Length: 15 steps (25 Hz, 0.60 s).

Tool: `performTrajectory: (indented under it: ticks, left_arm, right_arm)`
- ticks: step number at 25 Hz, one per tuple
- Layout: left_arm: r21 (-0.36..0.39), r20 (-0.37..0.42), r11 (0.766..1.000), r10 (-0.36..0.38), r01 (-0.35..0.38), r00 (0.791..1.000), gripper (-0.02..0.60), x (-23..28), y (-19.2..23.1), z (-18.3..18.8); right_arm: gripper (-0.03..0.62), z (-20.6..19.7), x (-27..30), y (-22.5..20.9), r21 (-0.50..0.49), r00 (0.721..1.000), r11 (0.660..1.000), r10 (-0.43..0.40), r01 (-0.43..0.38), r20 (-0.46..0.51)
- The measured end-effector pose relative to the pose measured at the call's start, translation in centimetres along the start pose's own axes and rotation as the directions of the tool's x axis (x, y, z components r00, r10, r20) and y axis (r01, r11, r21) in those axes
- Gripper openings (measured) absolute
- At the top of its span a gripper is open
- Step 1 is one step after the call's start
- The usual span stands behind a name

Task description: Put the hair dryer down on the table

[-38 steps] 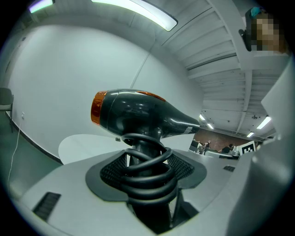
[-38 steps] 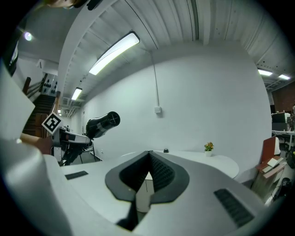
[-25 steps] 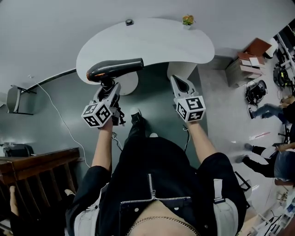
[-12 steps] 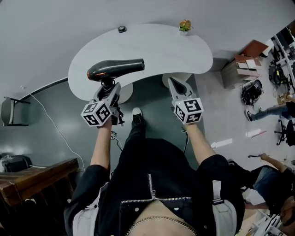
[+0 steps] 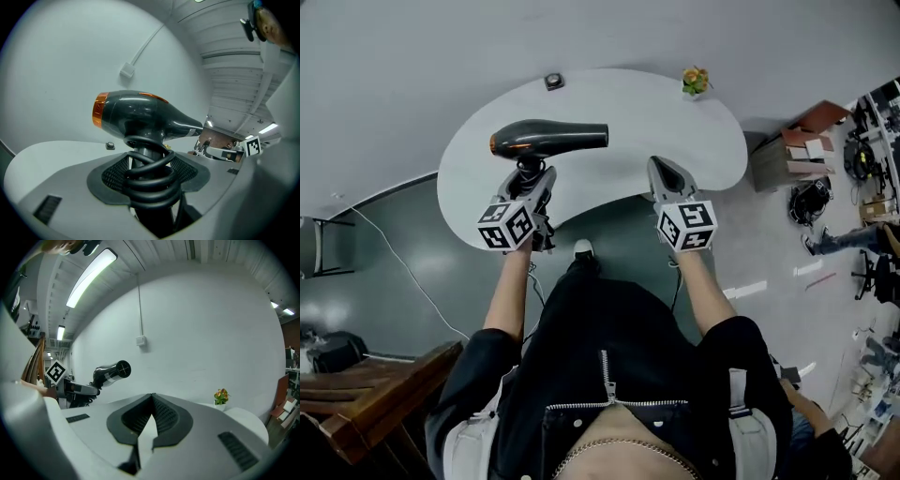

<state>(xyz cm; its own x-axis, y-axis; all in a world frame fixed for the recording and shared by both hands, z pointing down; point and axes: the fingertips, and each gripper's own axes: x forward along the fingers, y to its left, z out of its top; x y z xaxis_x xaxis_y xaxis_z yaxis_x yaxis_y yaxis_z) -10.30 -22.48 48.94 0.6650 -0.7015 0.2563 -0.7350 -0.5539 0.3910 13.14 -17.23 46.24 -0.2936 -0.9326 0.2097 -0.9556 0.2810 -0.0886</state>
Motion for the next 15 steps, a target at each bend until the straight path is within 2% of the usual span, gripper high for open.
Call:
performTrajectory:
  ticks: [6, 15]
  left_arm:
    - [0.031, -0.021, 0.999, -0.028, 0.029, 0.999, 0.282, 4.7, 3.9, 3.7]
    - [0.013, -0.040, 0.999, -0.040, 0.040, 0.998, 0.282, 9.4, 6.9, 5.4]
  right_arm:
    - [0.006, 1.9, 6.6, -1.3, 0.009, 1.000, 1.000, -0.025, 0.025, -0.006]
    - [0.006, 2.6, 12.1, -3.3, 0.023, 0.999, 0.999, -0.032, 0.033, -0.021]
